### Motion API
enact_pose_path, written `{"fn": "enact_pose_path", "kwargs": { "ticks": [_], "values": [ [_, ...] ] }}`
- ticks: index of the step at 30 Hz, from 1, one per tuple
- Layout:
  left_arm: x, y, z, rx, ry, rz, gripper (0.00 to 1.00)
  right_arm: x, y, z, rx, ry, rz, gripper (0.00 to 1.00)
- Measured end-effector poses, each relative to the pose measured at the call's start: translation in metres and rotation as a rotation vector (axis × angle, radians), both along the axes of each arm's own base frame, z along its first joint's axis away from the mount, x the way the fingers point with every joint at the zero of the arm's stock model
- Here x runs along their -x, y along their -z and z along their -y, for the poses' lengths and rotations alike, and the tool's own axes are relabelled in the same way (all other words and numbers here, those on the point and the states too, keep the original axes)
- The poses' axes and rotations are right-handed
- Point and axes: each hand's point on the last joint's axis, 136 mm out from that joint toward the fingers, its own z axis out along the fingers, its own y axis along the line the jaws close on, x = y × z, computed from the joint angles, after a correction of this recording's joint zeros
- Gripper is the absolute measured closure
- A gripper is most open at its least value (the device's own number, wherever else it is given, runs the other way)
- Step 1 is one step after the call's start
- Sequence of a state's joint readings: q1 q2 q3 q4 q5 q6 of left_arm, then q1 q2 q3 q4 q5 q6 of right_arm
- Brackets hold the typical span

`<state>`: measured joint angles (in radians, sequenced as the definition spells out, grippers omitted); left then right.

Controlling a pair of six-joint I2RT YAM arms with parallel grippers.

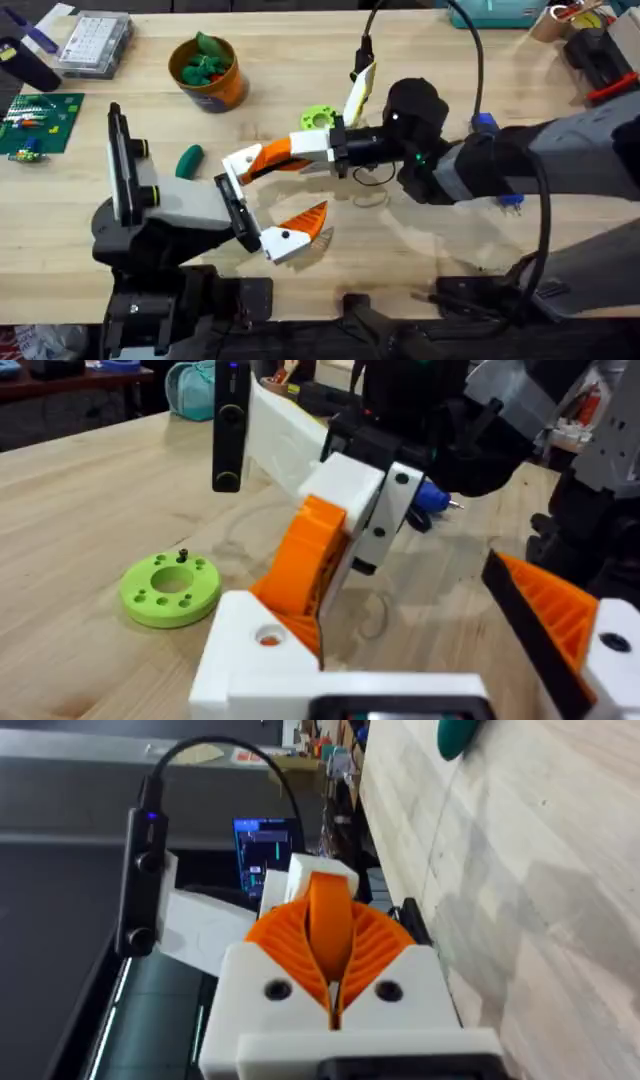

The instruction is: Pick up the gripper from the table and insert it into the empty holder that is missing its gripper. Then pick up a screw, insert it into the mounting hole, and use the screwdriver to tighten it. Finally, clean up the table by picking up the vegetable and placing it into the bucket.

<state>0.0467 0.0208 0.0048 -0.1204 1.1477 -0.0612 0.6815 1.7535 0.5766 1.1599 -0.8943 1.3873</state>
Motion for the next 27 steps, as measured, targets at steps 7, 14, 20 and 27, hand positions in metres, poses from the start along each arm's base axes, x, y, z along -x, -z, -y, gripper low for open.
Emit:
{"fn": "enact_pose_path", "kwargs": {
  "ticks": [7, 14, 20, 27],
  "values": [
    [-0.0024, 0.0004, -0.0016, 0.000, -0.016, -0.004, 0.014, -0.0014, 0.0008, -0.0038, 0.003, 0.028, 0.008, 0.982],
    [-0.0045, 0.0006, -0.0031, 0.001, -0.030, -0.007, 0.014, -0.0023, 0.0011, -0.0070, 0.005, 0.050, 0.011, 0.982],
    [-0.0050, 0.0007, -0.0033, 0.001, -0.034, -0.008, 0.014, -0.0023, 0.0012, -0.0078, 0.006, 0.053, 0.012, 0.982],
    [-0.0051, 0.0008, -0.0034, 0.001, -0.034, -0.010, 0.014, -0.0024, 0.0012, -0.0078, 0.006, 0.054, 0.012, 0.992]
  ]
}}
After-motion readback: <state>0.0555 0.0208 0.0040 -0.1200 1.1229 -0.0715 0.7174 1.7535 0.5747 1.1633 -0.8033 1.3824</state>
